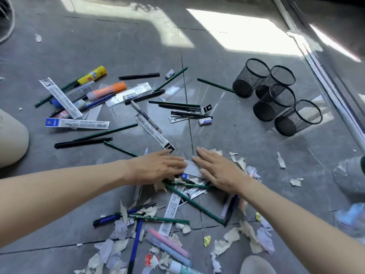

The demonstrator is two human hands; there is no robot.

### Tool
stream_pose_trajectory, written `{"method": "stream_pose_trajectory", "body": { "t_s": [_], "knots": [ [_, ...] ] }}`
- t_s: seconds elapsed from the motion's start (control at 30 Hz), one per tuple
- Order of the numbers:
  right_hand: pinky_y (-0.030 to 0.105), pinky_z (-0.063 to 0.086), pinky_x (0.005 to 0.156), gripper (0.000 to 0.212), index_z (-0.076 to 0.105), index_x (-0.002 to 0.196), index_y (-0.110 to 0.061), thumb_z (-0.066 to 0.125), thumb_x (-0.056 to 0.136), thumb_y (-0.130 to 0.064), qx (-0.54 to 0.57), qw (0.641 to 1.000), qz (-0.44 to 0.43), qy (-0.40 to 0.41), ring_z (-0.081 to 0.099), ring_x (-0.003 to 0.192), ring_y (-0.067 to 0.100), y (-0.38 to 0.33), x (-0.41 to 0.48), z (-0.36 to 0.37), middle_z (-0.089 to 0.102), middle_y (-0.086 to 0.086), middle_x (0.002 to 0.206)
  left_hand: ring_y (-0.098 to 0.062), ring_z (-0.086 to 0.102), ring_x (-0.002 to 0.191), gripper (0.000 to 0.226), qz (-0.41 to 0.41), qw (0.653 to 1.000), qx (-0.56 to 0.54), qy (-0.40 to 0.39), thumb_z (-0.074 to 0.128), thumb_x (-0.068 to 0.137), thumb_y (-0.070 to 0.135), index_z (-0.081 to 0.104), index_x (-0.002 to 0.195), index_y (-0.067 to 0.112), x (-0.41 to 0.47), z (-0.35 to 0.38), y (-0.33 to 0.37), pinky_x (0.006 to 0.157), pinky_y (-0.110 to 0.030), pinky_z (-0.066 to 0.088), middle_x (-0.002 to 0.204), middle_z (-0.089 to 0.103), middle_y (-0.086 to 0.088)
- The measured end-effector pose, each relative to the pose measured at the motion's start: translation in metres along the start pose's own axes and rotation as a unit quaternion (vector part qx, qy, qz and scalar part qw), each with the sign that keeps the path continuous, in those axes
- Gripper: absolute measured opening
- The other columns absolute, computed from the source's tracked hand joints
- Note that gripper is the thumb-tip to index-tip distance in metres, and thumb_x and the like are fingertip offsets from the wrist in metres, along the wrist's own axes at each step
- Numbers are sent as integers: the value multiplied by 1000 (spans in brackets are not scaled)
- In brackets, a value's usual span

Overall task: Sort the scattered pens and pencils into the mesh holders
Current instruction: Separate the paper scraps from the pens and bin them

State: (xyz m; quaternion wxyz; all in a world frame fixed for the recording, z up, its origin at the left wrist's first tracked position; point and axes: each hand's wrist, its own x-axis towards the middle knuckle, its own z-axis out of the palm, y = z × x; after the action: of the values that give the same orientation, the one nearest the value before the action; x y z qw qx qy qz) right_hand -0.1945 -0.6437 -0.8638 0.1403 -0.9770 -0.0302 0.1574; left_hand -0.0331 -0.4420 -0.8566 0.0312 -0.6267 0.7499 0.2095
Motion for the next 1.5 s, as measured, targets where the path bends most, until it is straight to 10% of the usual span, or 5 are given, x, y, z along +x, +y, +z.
{"method": "stream_pose_trajectory", "body": {
  "t_s": [0.33,0.57,0.83,1.37,1.5],
  "knots": [
    [42,50,83,51,66,102,-2,37,93,-42,-47,988,92,110,62,89,36,11,-23,1,63,17,107,-28,55,104,37,-177,966,-50,183,62,88,24,56,123,13,-9,-2,-26,81,-36,47,115,59,-8],
    [41,48,87,46,44,136,-18,39,97,-40,-74,996,21,37,52,105,27,-9,-3,-6,51,12,126,-24,35,110,34,-325,941,-87,34,72,75,32,56,102,19,33,-25,-20,94,-33,27,112,39,-4],
    [34,48,58,19,68,76,-3,52,82,-13,33,967,191,168,60,78,30,12,-31,7,58,8,84,-17,48,86,20,-272,945,-178,-49,69,80,18,51,87,21,36,-44,-26,85,-31,34,81,52,8],
    [35,33,94,26,63,112,-9,50,92,-21,136,924,283,220,47,109,25,-21,12,-1,55,6,114,-9,58,65,14,-303,646,-697,63,62,85,-1,62,96,8,8,-67,-50,60,-21,45,91,69,-11],
    [25,46,62,55,63,103,-2,40,96,-51,555,727,330,234,58,72,18,-56,41,-23,62,11,86,-11,56,65,31,-298,625,-717,82,65,82,1,53,110,7,13,-64,-48,59,-23,47,91,70,-12]
  ]
}}
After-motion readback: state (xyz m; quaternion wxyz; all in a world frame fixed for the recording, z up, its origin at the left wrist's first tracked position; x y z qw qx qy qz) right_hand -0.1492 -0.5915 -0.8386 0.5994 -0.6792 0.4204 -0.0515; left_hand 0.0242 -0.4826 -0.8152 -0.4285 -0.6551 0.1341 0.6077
